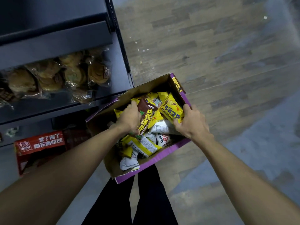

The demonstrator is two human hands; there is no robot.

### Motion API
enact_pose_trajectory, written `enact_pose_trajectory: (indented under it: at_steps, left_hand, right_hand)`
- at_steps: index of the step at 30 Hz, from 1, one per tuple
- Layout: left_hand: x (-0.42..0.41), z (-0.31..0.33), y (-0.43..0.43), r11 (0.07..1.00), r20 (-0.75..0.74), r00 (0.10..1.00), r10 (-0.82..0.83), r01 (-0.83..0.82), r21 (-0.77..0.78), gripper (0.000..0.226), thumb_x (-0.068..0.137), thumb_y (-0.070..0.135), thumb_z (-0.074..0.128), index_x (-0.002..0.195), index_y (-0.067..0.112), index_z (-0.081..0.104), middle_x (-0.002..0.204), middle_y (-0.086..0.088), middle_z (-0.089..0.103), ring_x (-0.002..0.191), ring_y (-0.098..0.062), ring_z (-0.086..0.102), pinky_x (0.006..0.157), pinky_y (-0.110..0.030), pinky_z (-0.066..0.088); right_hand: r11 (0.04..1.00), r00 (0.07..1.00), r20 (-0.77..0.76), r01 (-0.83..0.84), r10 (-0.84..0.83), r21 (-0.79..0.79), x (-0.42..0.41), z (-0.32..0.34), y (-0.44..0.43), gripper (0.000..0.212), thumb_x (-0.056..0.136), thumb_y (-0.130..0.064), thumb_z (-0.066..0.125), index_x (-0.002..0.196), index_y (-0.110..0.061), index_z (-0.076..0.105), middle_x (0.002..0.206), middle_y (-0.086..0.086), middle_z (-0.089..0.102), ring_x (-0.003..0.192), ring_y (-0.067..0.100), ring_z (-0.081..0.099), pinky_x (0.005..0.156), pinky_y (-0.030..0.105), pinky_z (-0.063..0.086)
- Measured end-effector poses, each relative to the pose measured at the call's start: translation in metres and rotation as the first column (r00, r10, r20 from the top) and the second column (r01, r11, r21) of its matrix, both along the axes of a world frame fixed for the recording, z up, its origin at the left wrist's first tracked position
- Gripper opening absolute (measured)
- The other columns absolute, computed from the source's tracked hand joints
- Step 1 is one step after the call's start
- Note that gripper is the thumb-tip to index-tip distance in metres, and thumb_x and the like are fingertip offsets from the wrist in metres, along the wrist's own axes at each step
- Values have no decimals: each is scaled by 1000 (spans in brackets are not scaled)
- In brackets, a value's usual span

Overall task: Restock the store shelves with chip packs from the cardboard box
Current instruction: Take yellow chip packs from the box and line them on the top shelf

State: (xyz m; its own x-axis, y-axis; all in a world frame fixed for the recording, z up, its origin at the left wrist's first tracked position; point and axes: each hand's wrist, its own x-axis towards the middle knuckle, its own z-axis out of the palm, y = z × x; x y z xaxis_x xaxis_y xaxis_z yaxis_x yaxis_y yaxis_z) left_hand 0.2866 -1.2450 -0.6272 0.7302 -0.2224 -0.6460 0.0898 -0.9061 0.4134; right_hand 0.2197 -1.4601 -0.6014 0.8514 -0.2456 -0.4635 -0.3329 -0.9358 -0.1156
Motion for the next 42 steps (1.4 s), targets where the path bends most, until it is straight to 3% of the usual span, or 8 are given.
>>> enact_pose_trajectory:
  at_steps: [3,6,10,17,20,29,36,42]
  left_hand:
    - [-10,1,-1,984,333,936,-118,65,167,53,79,16,75,118,12,40,115,-9,46,102,-26,51,68,-35,50]
    - [-17,2,0,943,330,904,-272,183,278,70,63,13,87,119,16,45,117,-6,46,102,-25,51,59,-32,41]
    - [-26,0,-4,940,431,849,-306,197,280,21,95,30,51,104,12,56,105,-8,54,90,-26,61,57,-34,48]
    - [-31,-4,-6,921,304,909,-285,172,348,63,87,68,45,94,9,63,101,-9,61,91,-27,63,69,-32,48]
    - [-27,-7,-9,935,245,942,-229,143,324,55,84,59,59,102,7,61,109,-12,60,103,-28,58,80,-35,47]
    - [-11,13,13,963,195,975,-107,53,264,53,80,42,73,111,12,43,101,-12,66,88,-34,66,64,-35,48]
    - [-7,11,23,975,228,967,-114,66,211,49,79,42,72,101,15,39,93,-8,64,83,-34,65,59,-32,42]
    - [-13,3,34,982,251,960,-122,79,174,49,79,42,71,96,17,32,90,-7,63,82,-33,64,59,-33,40]
  right_hand:
    - [981,997,-6,-73,74,-178,2,-8,11,52,85,-43,66,124,-18,43,116,8,48,99,32,58,62,36,38]
    - [954,984,3,-171,177,-247,3,-17,25,51,88,-14,60,136,-20,42,121,9,48,90,28,62,50,31,28]
    - [926,956,-106,-290,272,-242,10,-22,38,47,92,-10,50,138,-13,42,125,10,51,103,28,60,57,32,33]
    - [944,964,-131,-255,231,-208,31,-41,48,59,95,-14,48,147,0,23,133,20,47,96,27,67,60,30,36]
    - [928,956,-114,-289,269,-236,34,-44,46,52,95,-8,46,143,3,29,132,18,48,96,25,68,60,29,40]
    - [932,964,-107,-261,241,-253,21,6,30,27,95,-2,39,119,-8,51,114,12,61,102,36,64,65,39,38]
    - [930,941,-61,-339,334,-143,4,4,10,60,90,0,49,147,-15,36,135,6,51,101,37,63,67,39,45]
    - [929,931,1,-365,366,-59,-3,5,1,61,87,-4,59,142,-23,45,150,-7,41,102,34,65,76,41,50]
